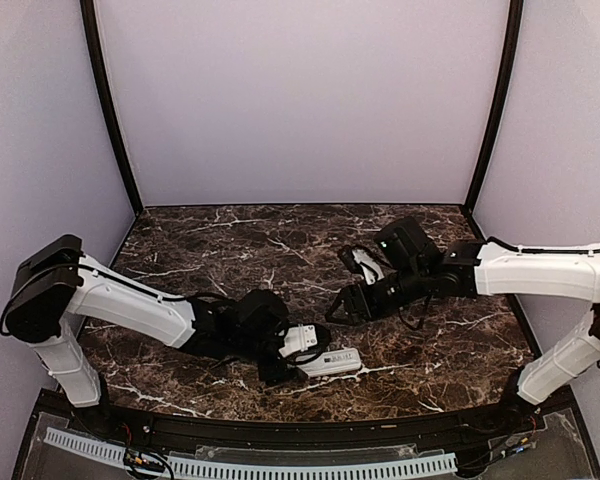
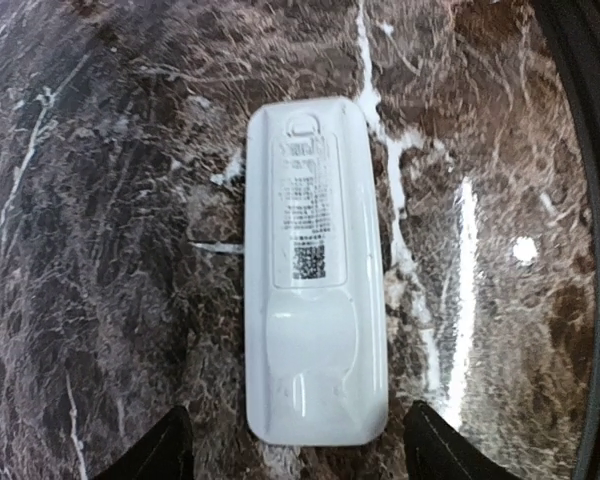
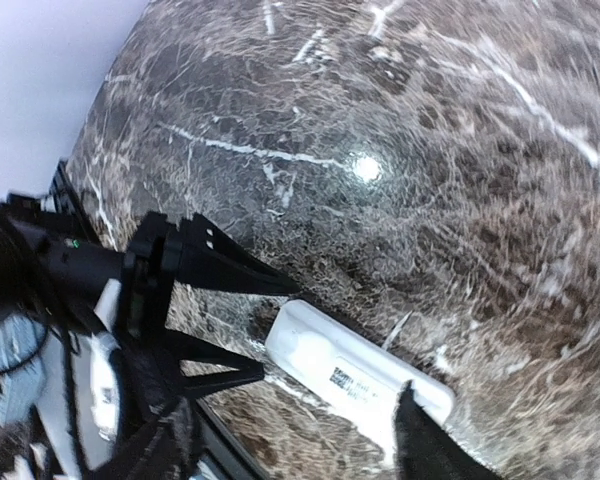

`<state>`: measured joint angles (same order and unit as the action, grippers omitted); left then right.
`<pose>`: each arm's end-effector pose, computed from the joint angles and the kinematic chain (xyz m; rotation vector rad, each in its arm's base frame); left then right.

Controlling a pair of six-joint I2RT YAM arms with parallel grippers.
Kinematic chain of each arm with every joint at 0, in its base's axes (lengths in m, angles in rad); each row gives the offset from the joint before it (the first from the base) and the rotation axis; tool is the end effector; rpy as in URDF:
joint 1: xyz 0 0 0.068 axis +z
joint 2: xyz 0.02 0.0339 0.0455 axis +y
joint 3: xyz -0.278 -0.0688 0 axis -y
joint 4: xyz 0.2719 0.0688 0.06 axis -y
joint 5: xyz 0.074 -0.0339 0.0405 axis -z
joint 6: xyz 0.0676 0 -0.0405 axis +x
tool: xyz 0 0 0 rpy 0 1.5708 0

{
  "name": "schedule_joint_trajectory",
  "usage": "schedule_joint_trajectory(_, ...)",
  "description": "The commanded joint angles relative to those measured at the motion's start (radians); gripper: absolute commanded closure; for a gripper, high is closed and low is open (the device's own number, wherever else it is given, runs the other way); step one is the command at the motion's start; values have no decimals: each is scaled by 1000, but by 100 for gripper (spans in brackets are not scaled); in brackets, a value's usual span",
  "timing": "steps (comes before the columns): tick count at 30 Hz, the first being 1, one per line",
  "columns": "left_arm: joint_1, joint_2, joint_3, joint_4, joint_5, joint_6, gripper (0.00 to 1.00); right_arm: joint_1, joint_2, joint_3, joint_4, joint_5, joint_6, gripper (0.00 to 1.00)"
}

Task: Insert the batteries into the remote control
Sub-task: Load the battery cover onto the remote control without the battery cover, then pick up the remote control from the center of the board.

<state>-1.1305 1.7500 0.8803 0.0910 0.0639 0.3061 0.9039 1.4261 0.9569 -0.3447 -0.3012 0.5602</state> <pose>0.1630 -0.3560 0.1186 1.6025 1.7847 -0.4720 0.1975 0.2833 0.2184 -0.5988 2.5331 0.9838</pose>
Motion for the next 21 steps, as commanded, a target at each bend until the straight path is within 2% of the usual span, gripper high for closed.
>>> schedule_joint_trajectory(1, 39, -227, -40, -29, 61, -79, 27, -3, -10, 83, -36, -2, -256, 23)
schedule_joint_trajectory(3, 64, -320, -65, -30, 76, -133, 25, -3, 6, 117, -49, -4, -363, 13)
schedule_joint_trajectory(4, 75, -348, -73, -30, 74, -156, 23, -2, 17, 132, -49, -8, -415, 5)
schedule_joint_trajectory(5, 102, -405, -89, -32, 59, -216, 21, 1, 32, 143, -46, -17, -473, 2)
schedule_joint_trajectory(8, 180, -536, -110, -58, 11, -416, 17, 35, 80, 152, -26, -17, -678, 1)
schedule_joint_trajectory(9, 218, -559, -120, -77, -25, -446, 16, 51, 98, 146, -23, -26, -755, 1)
schedule_joint_trajectory(13, 257, -666, -151, -167, -194, -525, 12, 152, 187, 149, -32, -28, -1034, 1)
schedule_joint_trajectory(16, 272, -708, -175, -199, -283, -555, 11, 216, 288, 226, -82, 20, -1095, 1)
schedule_joint_trajectory(21, 278, -711, -176, -209, -300, -563, 11, 230, 439, 326, -174, 81, -1097, 1)
